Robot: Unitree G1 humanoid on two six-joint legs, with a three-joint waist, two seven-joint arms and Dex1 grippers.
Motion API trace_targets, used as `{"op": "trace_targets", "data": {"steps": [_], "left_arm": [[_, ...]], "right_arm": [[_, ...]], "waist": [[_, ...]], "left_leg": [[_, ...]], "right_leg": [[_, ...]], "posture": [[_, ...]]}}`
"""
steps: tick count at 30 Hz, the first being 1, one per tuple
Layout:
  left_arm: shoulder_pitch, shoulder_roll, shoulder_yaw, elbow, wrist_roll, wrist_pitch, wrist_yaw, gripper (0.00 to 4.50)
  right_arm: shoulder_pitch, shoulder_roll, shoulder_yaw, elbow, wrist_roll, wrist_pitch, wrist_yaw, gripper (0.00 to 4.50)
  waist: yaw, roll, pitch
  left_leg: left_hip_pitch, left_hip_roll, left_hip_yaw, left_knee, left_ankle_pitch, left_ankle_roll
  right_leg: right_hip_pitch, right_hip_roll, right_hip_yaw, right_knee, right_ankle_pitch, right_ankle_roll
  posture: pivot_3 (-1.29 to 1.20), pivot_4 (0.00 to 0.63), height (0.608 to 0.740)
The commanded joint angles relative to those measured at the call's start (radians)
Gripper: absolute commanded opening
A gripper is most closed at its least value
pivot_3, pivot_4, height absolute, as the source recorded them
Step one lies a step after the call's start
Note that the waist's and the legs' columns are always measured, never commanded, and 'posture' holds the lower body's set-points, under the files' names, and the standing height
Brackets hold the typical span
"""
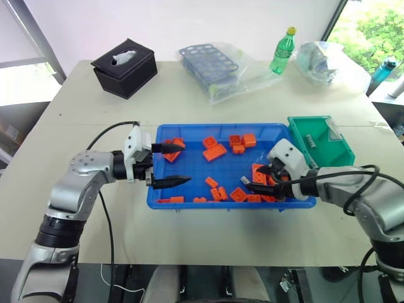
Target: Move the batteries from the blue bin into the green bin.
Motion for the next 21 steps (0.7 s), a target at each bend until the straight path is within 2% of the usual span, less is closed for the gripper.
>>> {"op": "trace_targets", "data": {"steps": [1,10,20,21], "left_arm": [[-0.007,0.006,0.013,-0.040,-0.008,-0.011,0.009,4.50],[0.014,0.010,0.022,-0.061,-0.011,-0.011,0.025,4.50],[0.020,0.010,0.021,-0.062,-0.010,-0.015,0.030,4.50],[0.017,0.008,0.019,-0.058,-0.009,-0.016,0.031,4.50]], "right_arm": [[-0.022,0.000,0.043,0.006,-0.038,-0.057,0.010,3.33],[-0.027,-0.002,0.142,0.103,-0.149,-0.168,0.026,3.33],[-0.007,0.004,0.120,0.102,-0.156,-0.174,0.053,3.33],[-0.006,0.006,0.117,0.099,-0.154,-0.174,0.054,3.09]], "waist": [[0.001,0.000,0.000],[0.001,0.000,0.000],[0.001,0.000,0.000],[0.001,0.000,0.000]], "left_leg": [[0.000,0.000,0.000,0.000,0.001,-0.001],[0.000,0.000,0.000,0.000,0.001,-0.001],[0.000,0.000,0.000,0.000,0.001,-0.002],[0.000,0.000,0.000,0.000,0.001,-0.002]], "right_leg": [[0.000,0.000,0.000,0.000,0.000,0.000],[0.000,0.000,0.000,0.000,0.000,0.000],[0.000,0.000,0.000,0.000,0.000,0.000],[0.000,0.000,0.000,0.000,0.000,0.000]], "posture": [[0.00,0.150,0.716],[0.00,0.150,0.716],[0.00,0.150,0.716],[0.00,0.150,0.716]]}}
